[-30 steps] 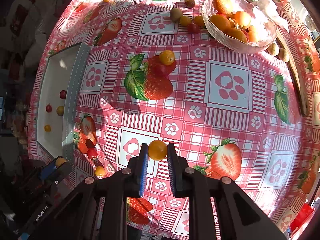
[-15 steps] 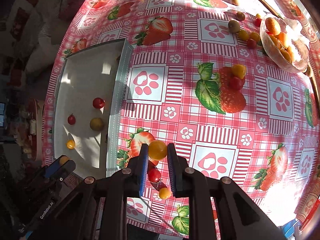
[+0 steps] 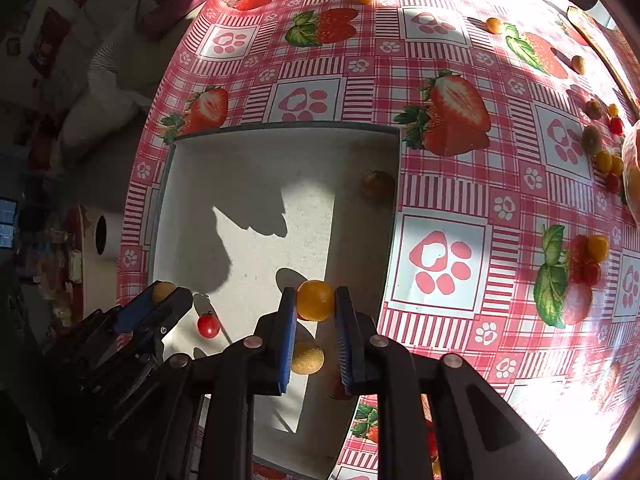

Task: Organize fruits
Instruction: 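Carry the kiwi and yellow tomato over the white tray with both grippers, then open both grippers to drop the kiwi and yellow tomato into the tray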

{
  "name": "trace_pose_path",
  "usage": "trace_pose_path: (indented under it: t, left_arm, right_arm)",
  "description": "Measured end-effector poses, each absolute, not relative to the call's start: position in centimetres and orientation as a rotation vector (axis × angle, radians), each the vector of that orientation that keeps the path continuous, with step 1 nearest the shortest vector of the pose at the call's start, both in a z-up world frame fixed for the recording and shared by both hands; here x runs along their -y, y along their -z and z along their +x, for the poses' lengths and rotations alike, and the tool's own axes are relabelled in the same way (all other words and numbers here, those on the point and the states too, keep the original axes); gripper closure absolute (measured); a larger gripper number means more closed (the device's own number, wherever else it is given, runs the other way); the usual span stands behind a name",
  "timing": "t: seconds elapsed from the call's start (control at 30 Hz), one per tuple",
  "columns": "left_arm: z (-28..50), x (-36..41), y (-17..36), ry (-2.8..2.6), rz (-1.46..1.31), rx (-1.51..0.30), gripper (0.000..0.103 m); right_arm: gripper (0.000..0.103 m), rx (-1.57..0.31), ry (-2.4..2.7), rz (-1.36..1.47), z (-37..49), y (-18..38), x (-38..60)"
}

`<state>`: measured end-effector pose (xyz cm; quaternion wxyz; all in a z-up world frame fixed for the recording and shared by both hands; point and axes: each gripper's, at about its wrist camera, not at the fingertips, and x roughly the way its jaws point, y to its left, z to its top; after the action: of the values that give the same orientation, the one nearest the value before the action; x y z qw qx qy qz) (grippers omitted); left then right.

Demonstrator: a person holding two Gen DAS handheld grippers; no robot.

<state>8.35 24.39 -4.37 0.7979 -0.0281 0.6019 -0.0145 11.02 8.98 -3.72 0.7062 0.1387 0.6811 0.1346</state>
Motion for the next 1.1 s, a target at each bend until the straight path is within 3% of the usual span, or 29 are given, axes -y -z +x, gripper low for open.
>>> trace_pose_path:
  t: [0.43,0.73,0.77,0.8,0.83,0.93,1.1]
  left_arm:
    - [9.9,-23.9,7.5,0.044,0.028,-1.342,0.075]
    - [9.8,-23.5,7.4,0.031,0.059,-1.349,0.074]
    - [9.8,-23.4,7.4,0.023,0.065,-1.35,0.068]
    - [9.8,-23.3,7.2,0.014,0.071,-1.342,0.042]
    - [9.6,-23.2,6.9,-0.002,0.081,-1.317,0.024]
    - [9.1,-23.3,6.0,-0.002,0.09,-1.288,0.023]
    - [8.4,-23.0,5.0,0.01,0.093,-1.296,0.023]
  right_arm:
    - [0.082,-1.578,-0.229,0.283,12.5,7.9,-10.8]
    - [0.079,-1.584,-0.251,0.292,12.4,7.5,-10.5]
    - [0.077,-1.581,-0.255,0.301,12.4,7.3,-10.3]
    - [0.067,-1.573,-0.257,0.306,12.4,7.0,-10.2]
    - [0.052,-1.56,-0.262,0.315,12.4,6.7,-10.0]
    - [0.04,-1.518,-0.284,0.328,12.3,5.0,-9.8]
    - [0.03,-1.469,-0.291,0.369,11.9,2.9,-8.3]
